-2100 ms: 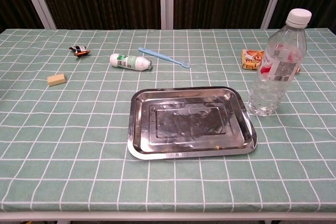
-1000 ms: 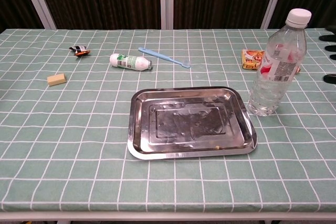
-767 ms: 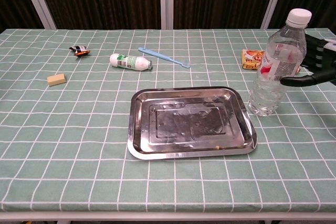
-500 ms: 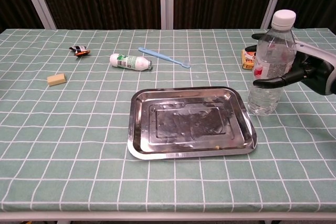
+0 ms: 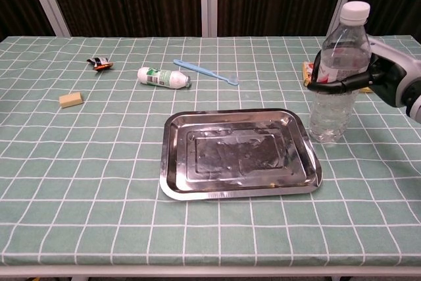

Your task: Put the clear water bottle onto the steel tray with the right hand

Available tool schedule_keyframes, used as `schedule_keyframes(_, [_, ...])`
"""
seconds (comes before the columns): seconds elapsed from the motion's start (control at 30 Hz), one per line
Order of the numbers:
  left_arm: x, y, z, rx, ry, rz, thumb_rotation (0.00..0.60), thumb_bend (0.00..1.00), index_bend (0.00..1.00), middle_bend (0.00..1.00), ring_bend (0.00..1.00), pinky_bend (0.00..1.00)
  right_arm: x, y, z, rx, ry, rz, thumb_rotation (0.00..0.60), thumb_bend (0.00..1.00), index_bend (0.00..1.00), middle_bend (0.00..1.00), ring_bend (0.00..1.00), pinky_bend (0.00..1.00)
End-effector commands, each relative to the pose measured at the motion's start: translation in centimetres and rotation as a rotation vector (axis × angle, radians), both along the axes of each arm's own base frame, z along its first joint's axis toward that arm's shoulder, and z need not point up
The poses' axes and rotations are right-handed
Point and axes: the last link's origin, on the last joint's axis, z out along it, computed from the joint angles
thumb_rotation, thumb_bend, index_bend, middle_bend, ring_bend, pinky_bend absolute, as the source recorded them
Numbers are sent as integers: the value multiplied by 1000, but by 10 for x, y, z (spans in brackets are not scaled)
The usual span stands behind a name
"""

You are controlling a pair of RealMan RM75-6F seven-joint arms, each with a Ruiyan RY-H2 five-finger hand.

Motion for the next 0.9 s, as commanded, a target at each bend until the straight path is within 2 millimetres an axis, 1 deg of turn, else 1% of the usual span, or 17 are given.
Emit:
schedule_keyframes(0.03, [1, 0, 0, 0, 1, -3, 600, 257, 163, 180, 87, 189, 11, -5, 22, -65, -20, 31, 600, 58, 692, 577, 398, 446])
schedule_keyframes(0.1, [2, 0, 0, -1, 2, -5, 600, 257, 163, 180, 87, 189, 21, -7, 38, -99, -41, 56, 600, 58, 692, 578, 398, 446])
schedule_keyframes(0.2, [4, 0, -1, -5, -2, -5, 600, 257, 163, 180, 87, 189, 41, -7, 68, -177, -66, 118, 600, 58, 692, 578, 398, 446])
schedule_keyframes(0.27, [5, 0, -3, -12, -6, -5, 600, 257, 163, 180, 87, 188, 46, -2, 84, -221, -72, 136, 600, 59, 692, 578, 398, 446])
schedule_keyframes(0.3, [6, 0, -5, -14, -8, -6, 600, 258, 163, 180, 87, 189, 42, 2, 88, -227, -66, 124, 600, 59, 692, 578, 400, 448])
schedule_keyframes(0.37, [7, 1, -7, -16, -13, -7, 600, 257, 163, 180, 87, 188, 14, 11, 84, -207, -17, 41, 600, 59, 692, 578, 403, 454])
schedule_keyframes(0.43, [7, 1, -9, -19, -13, -6, 600, 258, 163, 180, 87, 189, -26, 17, 65, -117, 17, -116, 600, 68, 692, 578, 405, 457])
schedule_keyframes(0.47, [6, 1, -10, -20, -12, -6, 600, 258, 163, 180, 87, 189, -39, 16, 57, -76, 20, -171, 600, 76, 692, 578, 405, 457])
schedule_keyframes(0.5, [6, 1, -10, -20, -12, -5, 600, 258, 163, 180, 87, 189, -46, 15, 51, -50, 28, -201, 600, 88, 692, 579, 403, 457])
schedule_keyframes(0.53, [6, 1, -9, -17, -12, -5, 600, 257, 163, 180, 87, 189, -45, 11, 47, -37, 32, -195, 600, 99, 692, 579, 401, 457])
schedule_keyframes(0.6, [7, 2, -8, -11, -14, -7, 600, 257, 163, 180, 87, 189, -20, 3, 52, -62, 19, -99, 600, 101, 693, 578, 398, 458])
schedule_keyframes(0.67, [8, 4, -7, -7, -13, -10, 600, 257, 163, 180, 87, 189, 25, -5, 70, -124, -38, 52, 600, 99, 693, 578, 399, 458])
schedule_keyframes(0.73, [11, 6, -7, -3, -13, -17, 600, 257, 163, 180, 87, 189, 69, -6, 93, -186, -103, 182, 600, 96, 693, 578, 400, 457])
schedule_keyframes(0.77, [12, 6, -7, -2, -15, -18, 600, 257, 162, 181, 87, 189, 82, -4, 102, -210, -123, 221, 600, 96, 694, 578, 401, 457])
schedule_keyframes(0.83, [13, 7, -7, 0, -15, -20, 600, 257, 163, 181, 87, 189, 97, 2, 115, -240, -152, 257, 600, 95, 695, 578, 402, 458])
schedule_keyframes(0.87, [13, 8, -7, 0, -17, -20, 600, 257, 163, 180, 87, 189, 95, 5, 117, -245, -150, 248, 600, 95, 695, 578, 403, 458])
schedule_keyframes(0.9, [13, 8, -7, 1, -19, -18, 600, 257, 163, 180, 87, 188, 87, 6, 116, -245, -139, 222, 600, 94, 696, 578, 403, 458])
